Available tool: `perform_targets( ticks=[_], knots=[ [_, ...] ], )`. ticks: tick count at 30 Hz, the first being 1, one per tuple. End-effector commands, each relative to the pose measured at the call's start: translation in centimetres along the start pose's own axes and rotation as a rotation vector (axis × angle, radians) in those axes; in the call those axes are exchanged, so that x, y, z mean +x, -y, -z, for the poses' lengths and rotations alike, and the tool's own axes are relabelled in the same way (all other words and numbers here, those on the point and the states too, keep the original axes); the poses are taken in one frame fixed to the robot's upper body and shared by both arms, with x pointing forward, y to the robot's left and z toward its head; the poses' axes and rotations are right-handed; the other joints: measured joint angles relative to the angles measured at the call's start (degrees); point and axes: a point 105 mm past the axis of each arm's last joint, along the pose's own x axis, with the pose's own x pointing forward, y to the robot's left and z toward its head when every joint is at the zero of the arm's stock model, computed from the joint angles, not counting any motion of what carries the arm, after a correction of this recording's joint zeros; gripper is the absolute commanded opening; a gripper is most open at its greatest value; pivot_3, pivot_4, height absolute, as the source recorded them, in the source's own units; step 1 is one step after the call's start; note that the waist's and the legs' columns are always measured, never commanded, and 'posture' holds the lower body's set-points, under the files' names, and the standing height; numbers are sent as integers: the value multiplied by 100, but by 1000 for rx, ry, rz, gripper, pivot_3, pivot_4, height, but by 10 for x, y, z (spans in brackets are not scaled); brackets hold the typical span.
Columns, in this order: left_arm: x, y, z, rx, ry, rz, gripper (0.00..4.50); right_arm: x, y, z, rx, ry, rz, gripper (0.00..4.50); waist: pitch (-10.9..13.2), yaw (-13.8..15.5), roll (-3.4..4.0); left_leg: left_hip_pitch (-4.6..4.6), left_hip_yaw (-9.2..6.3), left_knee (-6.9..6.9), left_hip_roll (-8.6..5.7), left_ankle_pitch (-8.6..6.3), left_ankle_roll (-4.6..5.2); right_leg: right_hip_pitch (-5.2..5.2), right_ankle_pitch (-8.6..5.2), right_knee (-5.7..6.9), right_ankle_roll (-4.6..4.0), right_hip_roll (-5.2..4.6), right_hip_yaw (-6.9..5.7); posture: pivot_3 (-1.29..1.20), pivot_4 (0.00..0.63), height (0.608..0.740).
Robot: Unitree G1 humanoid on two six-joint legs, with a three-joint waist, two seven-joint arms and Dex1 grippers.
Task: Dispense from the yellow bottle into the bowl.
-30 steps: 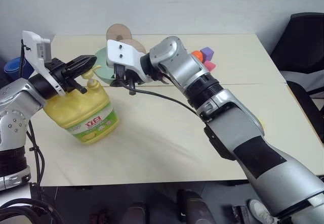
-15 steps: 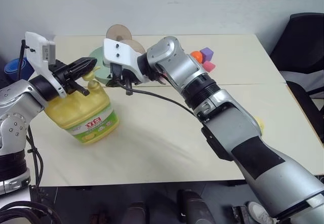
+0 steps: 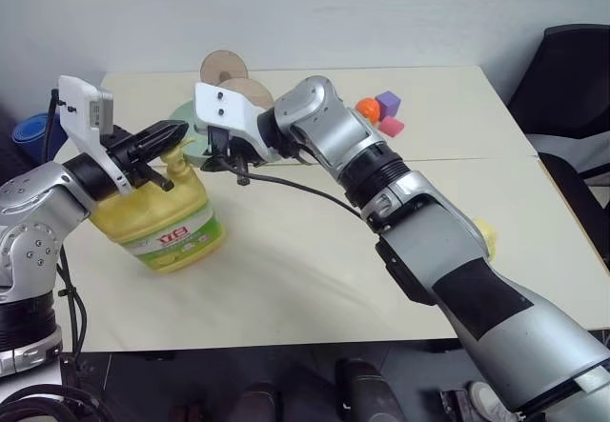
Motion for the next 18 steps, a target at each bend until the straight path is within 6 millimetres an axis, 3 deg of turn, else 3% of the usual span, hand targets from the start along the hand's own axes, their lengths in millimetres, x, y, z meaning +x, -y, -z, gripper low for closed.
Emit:
perform_targets(
  ticks=[1,3,7,10,12,13,15,18],
  knots=[
    [-6,1,96,-209,-324,-28,30,-5,4,-41,-85,124,17,0,-4,0,6,1,0,0,0,0,0,0,0,2,0,0,1,0,150,740],
    [-5,0,91,-207,-304,-33,30,-5,4,-42,-85,126,18,0,-5,1,8,2,0,0,0,0,-1,1,-1,2,-1,0,1,0,150,740],
    [-1,-4,55,-168,-122,-17,30,-7,5,-42,-88,142,27,0,-5,5,8,1,0,0,0,0,-1,0,-1,3,-2,0,2,0,150,740],
    [-6,-9,7,-82,120,5,30,-17,10,-42,-96,163,55,0,-4,12,7,-6,0,2,1,0,-1,-3,-1,1,-2,0,0,0,150,740],
    [-21,-9,-33,8,331,58,30,-32,17,-36,-92,166,84,0,1,17,1,-18,-1,5,1,0,-2,-7,-1,-5,-2,0,-5,0,150,740],
    [-28,-5,-43,37,383,108,30,-39,19,-30,-87,162,94,0,5,17,-18,-21,-2,6,2,1,-3,-8,-1,-7,-3,1,-9,0,150,740],
    [-34,3,-47,73,397,188,30,-51,21,-16,-77,136,109,0,7,19,-56,-38,-7,9,7,2,-5,-18,-1,-13,-3,3,-17,0,150,740],
    [-38,20,-36,99,311,342,30,-70,20,20,-42,66,134,0,6,37,-59,-50,-28,10,0,1,-3,-19,-1,-16,-3,-4,-26,0,150,740]
  ],
)
